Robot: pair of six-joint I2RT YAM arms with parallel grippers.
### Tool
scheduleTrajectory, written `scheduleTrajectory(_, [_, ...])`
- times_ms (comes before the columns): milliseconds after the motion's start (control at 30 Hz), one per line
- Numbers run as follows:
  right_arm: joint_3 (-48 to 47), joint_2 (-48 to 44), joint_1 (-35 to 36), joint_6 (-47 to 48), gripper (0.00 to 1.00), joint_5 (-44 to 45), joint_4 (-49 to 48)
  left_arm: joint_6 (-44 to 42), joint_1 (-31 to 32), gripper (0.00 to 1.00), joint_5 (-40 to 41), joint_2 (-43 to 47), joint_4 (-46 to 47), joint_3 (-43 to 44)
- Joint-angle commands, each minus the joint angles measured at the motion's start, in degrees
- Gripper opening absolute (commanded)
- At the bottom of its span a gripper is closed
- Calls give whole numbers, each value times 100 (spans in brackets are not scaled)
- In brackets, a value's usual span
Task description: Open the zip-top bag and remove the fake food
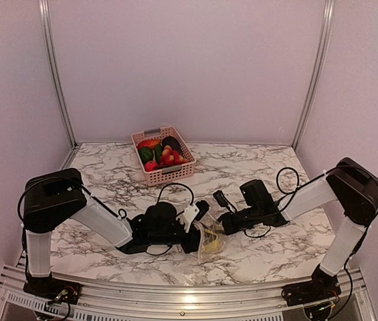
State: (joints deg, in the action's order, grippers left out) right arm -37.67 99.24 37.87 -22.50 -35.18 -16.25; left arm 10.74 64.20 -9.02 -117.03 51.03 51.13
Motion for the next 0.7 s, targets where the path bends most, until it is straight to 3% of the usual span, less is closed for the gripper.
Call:
scheduleTrajectory(0, [53, -103, -169, 113, 0, 43, 58, -71, 30, 34, 462, 451, 248, -768])
scheduleTrajectory(267, [232, -358, -790, 94, 0, -125, -135, 83, 26, 33, 1088, 1510, 899, -1981])
scheduleTrajectory(400, [291, -487, -983, 63, 0, -225, -236, 497, 22, 34, 1497, 1826, 1744, -2679])
scheduleTrajectory(667, [582, -674, -1337, -173, 0, -601, -793, 1200, -93, 36, 1774, 2288, 2459, -3384])
